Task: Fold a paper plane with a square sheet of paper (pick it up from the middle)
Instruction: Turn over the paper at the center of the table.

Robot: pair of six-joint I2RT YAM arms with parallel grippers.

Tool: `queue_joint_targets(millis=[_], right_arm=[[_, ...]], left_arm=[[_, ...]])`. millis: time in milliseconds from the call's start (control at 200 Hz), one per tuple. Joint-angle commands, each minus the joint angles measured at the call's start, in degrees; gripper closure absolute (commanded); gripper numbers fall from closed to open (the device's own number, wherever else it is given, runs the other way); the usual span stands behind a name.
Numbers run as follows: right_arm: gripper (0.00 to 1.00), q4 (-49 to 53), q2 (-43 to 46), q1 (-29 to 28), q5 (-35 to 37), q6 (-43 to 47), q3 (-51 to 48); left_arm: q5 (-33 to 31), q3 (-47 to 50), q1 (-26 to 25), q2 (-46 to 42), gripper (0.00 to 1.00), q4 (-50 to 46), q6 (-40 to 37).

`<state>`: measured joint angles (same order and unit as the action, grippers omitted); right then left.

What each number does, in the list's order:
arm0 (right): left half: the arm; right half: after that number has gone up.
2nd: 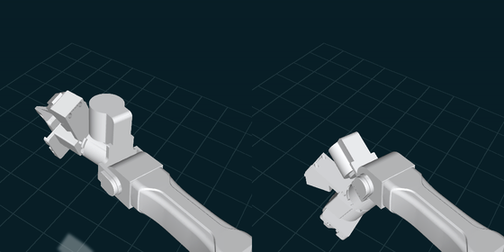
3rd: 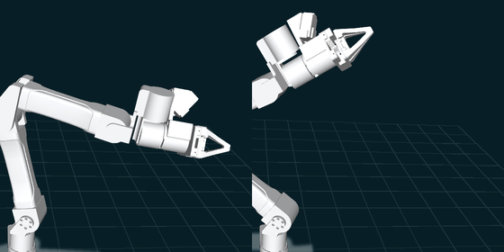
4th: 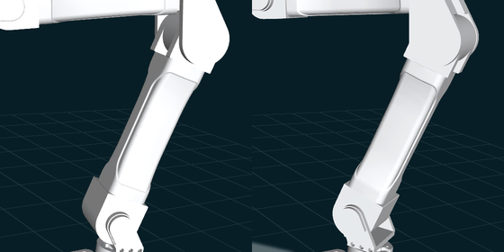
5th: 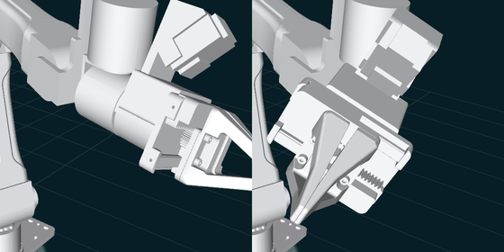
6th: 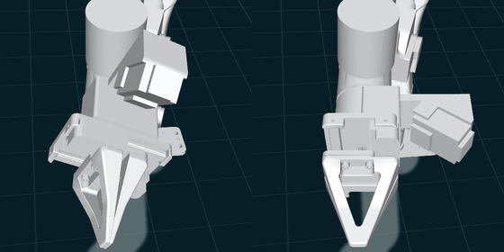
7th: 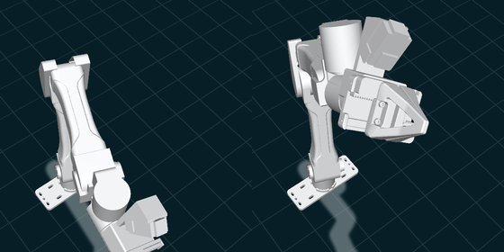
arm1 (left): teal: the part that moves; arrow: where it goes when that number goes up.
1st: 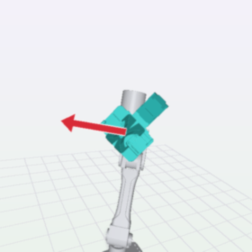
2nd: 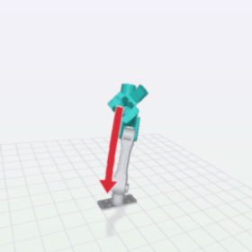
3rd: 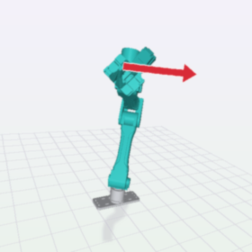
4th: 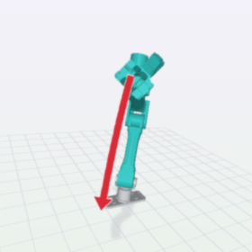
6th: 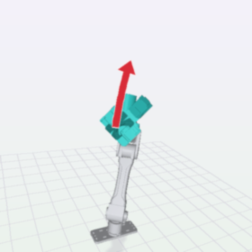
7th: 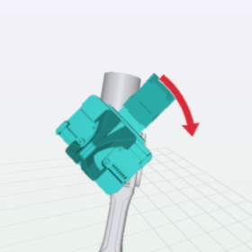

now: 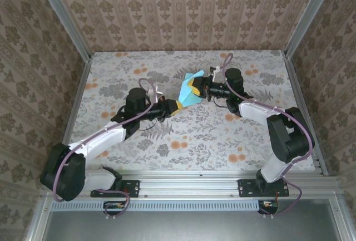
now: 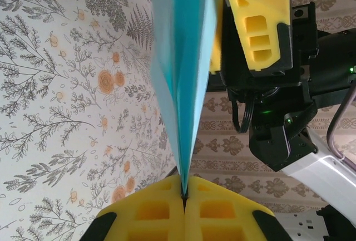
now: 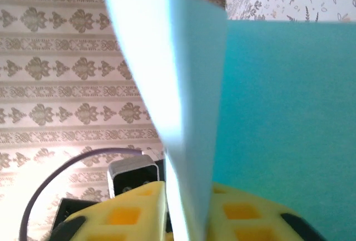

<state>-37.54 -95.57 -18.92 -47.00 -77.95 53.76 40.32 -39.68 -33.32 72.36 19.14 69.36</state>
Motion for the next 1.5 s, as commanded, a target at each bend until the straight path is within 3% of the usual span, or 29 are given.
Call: queue_joint_targets(millis=[0, 150, 295, 430, 550, 790, 910, 1205, 1495], right_arm=[[0.67, -0.27, 0.06, 0.82, -0.46, 1.62, -1.11], [0.61, 4.72, 1.51, 2.45, 0.04, 5.57, -2.46], [0.5, 17.47, 5.18, 4.84, 1.27, 14.3, -3.02], [0.48, 28.11, 8.7, 7.58, 3.17, 22.18, -3.41], [0.46, 33.58, 11.34, 10.36, 3.87, 26.64, -3.99], [0.43, 38.64, 14.25, 15.57, 1.99, 31.71, -5.21], [0.42, 38.7, 14.4, 17.77, 0.32, 32.25, -6.15], [0.41, 39.03, 14.79, 21.96, -3.21, 33.03, -7.17], [0.42, 37.46, 14.12, 22.7, -5.25, 32.43, -8.81]], left_arm=[[0.78, -3.39, 0.19, -1.11, 1.0, -5.44, -5.86], [-3.05, -10.51, 0.36, -1.28, 1.0, -24.15, -19.86], [-12.28, -19.86, 0.02, 1.41, 1.0, -45.63, -35.25], [-25.13, -28.37, -1.79, 4.93, 1.0, -60.09, -45.9], [-43.58, -35.83, -6.41, 8.77, 1.0, -71.31, -52.9], [-73.23, -40.45, -17.71, 14.46, 1.0, -76.17, -59.12], [-82.65, -39.81, -24.03, 18.13, 1.0, -74.69, -61.87], [-88.35, -36.56, -35.19, 28.67, 1.0, -66.8, -67.95], [-84.51, -34.07, -41.38, 36.21, 0.94, -60.62, -73.01]])
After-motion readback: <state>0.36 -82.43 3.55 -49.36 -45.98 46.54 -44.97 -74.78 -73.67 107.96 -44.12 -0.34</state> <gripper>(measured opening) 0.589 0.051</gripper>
